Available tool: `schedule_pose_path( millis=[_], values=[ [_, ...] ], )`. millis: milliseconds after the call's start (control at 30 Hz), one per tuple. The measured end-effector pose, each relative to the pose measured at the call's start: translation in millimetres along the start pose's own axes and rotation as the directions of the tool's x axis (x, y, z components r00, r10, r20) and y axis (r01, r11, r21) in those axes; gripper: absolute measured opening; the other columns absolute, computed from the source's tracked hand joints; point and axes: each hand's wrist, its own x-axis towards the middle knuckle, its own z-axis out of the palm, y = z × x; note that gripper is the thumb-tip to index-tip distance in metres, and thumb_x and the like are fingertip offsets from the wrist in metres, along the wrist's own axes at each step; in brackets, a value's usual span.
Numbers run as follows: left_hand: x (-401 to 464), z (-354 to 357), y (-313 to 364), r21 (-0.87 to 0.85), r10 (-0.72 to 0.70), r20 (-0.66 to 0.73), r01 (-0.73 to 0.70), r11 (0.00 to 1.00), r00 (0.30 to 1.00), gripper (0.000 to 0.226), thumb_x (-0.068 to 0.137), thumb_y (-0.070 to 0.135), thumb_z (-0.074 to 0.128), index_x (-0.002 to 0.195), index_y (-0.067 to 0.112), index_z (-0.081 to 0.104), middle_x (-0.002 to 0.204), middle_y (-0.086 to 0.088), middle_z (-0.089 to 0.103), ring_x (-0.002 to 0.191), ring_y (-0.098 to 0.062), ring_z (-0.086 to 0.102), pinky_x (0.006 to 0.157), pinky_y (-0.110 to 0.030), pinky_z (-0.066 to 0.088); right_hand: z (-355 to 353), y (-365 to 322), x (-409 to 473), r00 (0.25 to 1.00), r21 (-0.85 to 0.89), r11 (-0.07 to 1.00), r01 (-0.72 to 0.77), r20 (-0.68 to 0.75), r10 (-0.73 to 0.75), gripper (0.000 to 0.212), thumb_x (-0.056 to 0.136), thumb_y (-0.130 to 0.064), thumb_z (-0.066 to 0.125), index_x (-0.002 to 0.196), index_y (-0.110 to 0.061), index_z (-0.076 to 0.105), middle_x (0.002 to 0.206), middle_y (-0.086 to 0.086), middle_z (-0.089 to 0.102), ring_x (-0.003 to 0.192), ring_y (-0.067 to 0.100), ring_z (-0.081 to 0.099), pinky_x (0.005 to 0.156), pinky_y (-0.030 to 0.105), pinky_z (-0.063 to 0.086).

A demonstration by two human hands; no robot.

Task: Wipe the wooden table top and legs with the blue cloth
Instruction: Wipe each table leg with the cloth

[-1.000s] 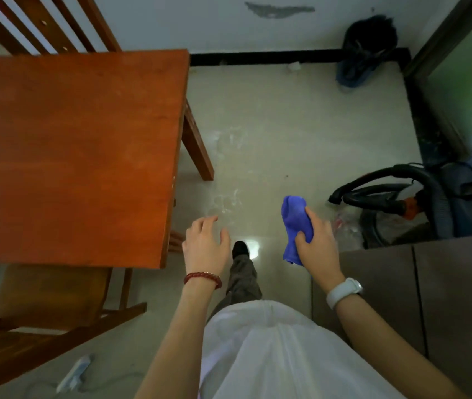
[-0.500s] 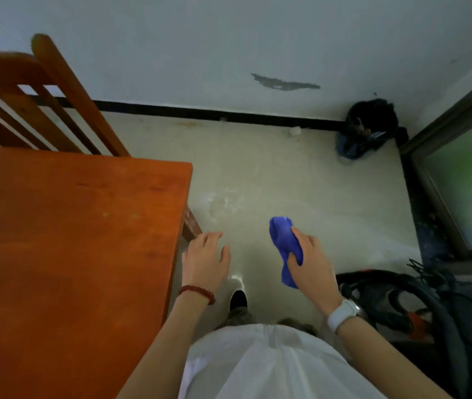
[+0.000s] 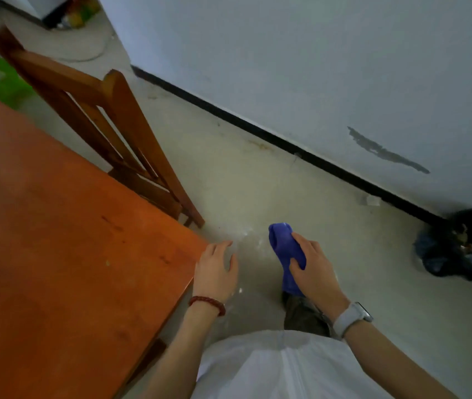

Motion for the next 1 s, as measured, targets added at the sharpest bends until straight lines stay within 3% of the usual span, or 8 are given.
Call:
schedule_pose_path(
  millis=[200, 267, 467, 700, 833, 1000],
  values=[
    [48, 33, 67, -0.197, -0.245, -0.148, 0.214, 0.957, 0.958, 0.036, 0.091, 0.027, 0.047, 0.126, 0.018, 0.048, 0.125, -0.002, 0.050, 0.103, -0.023, 0.055, 0.092, -0.042, 0.045, -60, 13, 109, 0.958, -0.087, 0.975, 0.204, 0.225, -0.181, 0.051, 0.093, -0.013, 0.047, 0.141, -0.017, 0.029, 0.135, 0.010, 0.039, 0.092, 0.021, 0.052, 0.075, 0.027, 0.041],
    [56, 41, 80, -0.257, -0.321, -0.184, 0.270, 0.928, 0.929, 0.037, 0.091, 0.027, 0.047, 0.127, 0.018, 0.047, 0.126, -0.001, 0.049, 0.106, -0.020, 0.053, 0.095, -0.039, 0.044, -65, 7, 134, 0.920, -0.101, 0.951, 0.293, 0.300, -0.252, 0.051, 0.093, -0.013, 0.047, 0.141, -0.016, 0.030, 0.134, 0.011, 0.040, 0.088, 0.018, 0.049, 0.074, 0.024, 0.037],
    [51, 58, 84, -0.428, -0.532, -0.292, 0.389, 0.816, 0.795, 0.037, 0.092, 0.028, 0.047, 0.128, 0.018, 0.047, 0.128, -0.001, 0.049, 0.114, -0.014, 0.048, 0.097, -0.025, 0.040, -55, -16, 172, 0.777, -0.051, 0.878, 0.476, 0.492, -0.392, 0.051, 0.092, -0.010, 0.048, 0.140, -0.015, 0.032, 0.130, 0.012, 0.043, 0.101, 0.022, 0.050, 0.081, 0.022, 0.035],
    [36, 110, 35, -0.558, -0.708, -0.274, 0.492, 0.668, 0.651, 0.035, 0.091, 0.024, 0.050, 0.125, 0.016, 0.051, 0.128, -0.004, 0.051, 0.115, -0.017, 0.049, 0.099, -0.028, 0.041, 15, 9, 188, 0.667, -0.026, 0.837, 0.546, 0.618, -0.415, 0.051, 0.092, -0.010, 0.048, 0.140, -0.015, 0.031, 0.130, 0.012, 0.043, 0.100, 0.016, 0.047, 0.083, 0.021, 0.034],
    [31, 149, -21, -0.616, -0.772, -0.261, 0.516, 0.595, 0.580, 0.033, 0.091, 0.022, 0.050, 0.123, 0.014, 0.053, 0.127, -0.005, 0.052, 0.111, -0.016, 0.052, 0.091, -0.020, 0.039, 75, 37, 197, 0.645, 0.002, 0.846, 0.534, 0.645, -0.409, 0.051, 0.092, -0.010, 0.048, 0.139, -0.016, 0.032, 0.129, 0.011, 0.043, 0.095, 0.010, 0.043, 0.082, 0.022, 0.034],
    [46, 197, -107, -0.664, -0.780, -0.369, 0.444, 0.601, 0.504, 0.042, 0.090, 0.026, 0.051, 0.130, 0.013, 0.044, 0.132, -0.007, 0.046, 0.109, -0.014, 0.050, 0.087, -0.022, 0.038, 165, 68, 211, 0.631, 0.095, 0.821, 0.563, 0.592, -0.502, 0.052, 0.090, -0.007, 0.050, 0.138, -0.013, 0.034, 0.129, 0.013, 0.044, 0.102, 0.017, 0.047, 0.085, 0.022, 0.033]
  ],
)
